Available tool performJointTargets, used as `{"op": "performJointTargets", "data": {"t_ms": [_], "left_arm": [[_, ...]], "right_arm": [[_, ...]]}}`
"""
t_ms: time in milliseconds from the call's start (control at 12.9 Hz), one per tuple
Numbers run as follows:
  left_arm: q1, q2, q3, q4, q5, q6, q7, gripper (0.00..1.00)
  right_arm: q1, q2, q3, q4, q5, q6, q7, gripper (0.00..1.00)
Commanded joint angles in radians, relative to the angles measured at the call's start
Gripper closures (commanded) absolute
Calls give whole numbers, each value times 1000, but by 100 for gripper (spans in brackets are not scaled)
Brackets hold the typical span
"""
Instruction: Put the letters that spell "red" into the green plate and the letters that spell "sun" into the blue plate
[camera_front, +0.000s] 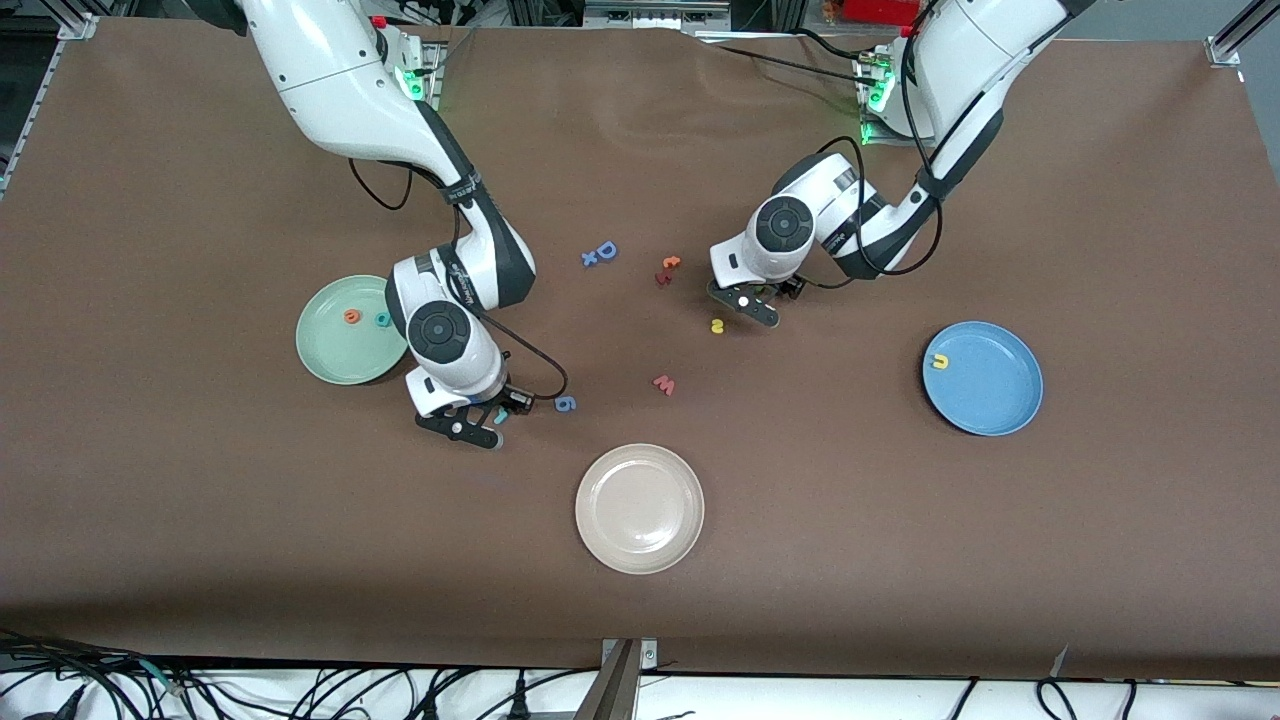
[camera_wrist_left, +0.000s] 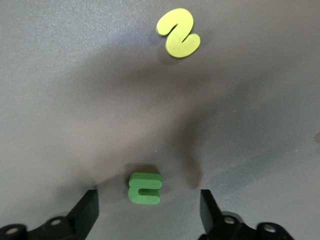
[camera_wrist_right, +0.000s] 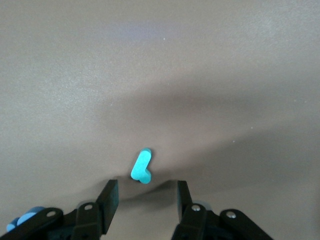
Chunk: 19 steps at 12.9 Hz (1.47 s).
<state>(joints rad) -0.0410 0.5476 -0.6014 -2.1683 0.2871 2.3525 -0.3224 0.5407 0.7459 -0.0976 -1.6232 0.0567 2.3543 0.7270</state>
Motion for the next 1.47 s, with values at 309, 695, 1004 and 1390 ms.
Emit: {"op": "performJointTargets", "data": {"t_ms": [309,695,1004,1390], "left_arm": [[1,22,0,-2,69,33,-61,29],[3,22,0,-2,69,33,-61,43],[4,22,0,-1,69,33,-61,59],[13,22,0,4,70,33,-53,74]], "right_arm": [[-21,16,1,29,6,39,-20,58],[-18,38,3,28,6,80,-12,58],[-4,46,3,28,0,86,-18,87],[-10,29,-1,28,-3,73,-38,100]]}}
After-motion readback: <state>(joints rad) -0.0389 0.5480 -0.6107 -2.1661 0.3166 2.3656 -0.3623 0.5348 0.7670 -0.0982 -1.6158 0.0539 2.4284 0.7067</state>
